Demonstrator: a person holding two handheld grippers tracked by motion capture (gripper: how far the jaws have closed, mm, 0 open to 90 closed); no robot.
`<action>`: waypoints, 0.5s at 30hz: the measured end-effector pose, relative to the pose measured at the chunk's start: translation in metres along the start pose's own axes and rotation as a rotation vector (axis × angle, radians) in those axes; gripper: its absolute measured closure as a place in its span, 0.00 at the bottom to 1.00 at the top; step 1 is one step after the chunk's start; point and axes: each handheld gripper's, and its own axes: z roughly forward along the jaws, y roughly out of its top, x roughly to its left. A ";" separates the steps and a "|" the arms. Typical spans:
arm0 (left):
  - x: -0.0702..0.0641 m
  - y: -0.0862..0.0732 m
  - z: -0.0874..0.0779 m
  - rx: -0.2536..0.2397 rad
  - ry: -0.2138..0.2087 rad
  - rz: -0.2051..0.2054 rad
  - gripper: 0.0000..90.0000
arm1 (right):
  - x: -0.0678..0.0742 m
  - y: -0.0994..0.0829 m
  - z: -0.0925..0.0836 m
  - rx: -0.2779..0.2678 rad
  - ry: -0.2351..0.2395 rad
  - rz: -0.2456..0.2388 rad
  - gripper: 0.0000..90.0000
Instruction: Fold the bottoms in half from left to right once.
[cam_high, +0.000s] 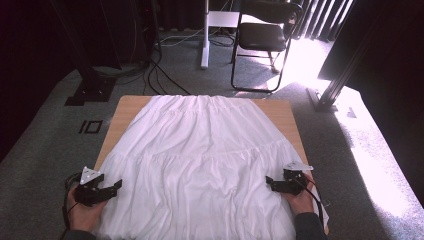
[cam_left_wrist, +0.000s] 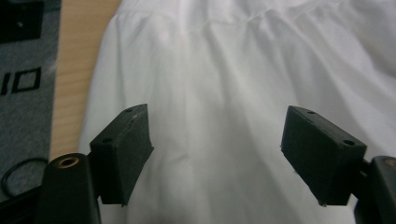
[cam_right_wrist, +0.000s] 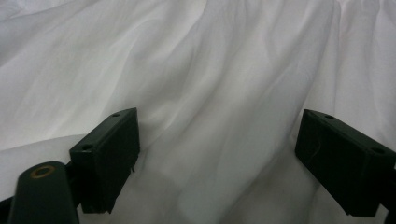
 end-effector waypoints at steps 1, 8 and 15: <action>0.001 -0.001 0.000 0.002 0.011 -0.004 0.20 | 0.000 0.000 0.000 0.000 0.000 0.000 0.15; 0.014 -0.012 -0.005 0.025 0.090 -0.051 0.11 | 0.000 0.000 0.000 -0.001 0.000 0.001 0.15; 0.018 -0.027 -0.002 0.091 0.071 -0.043 0.12 | 0.000 0.000 0.000 -0.001 0.000 0.001 0.15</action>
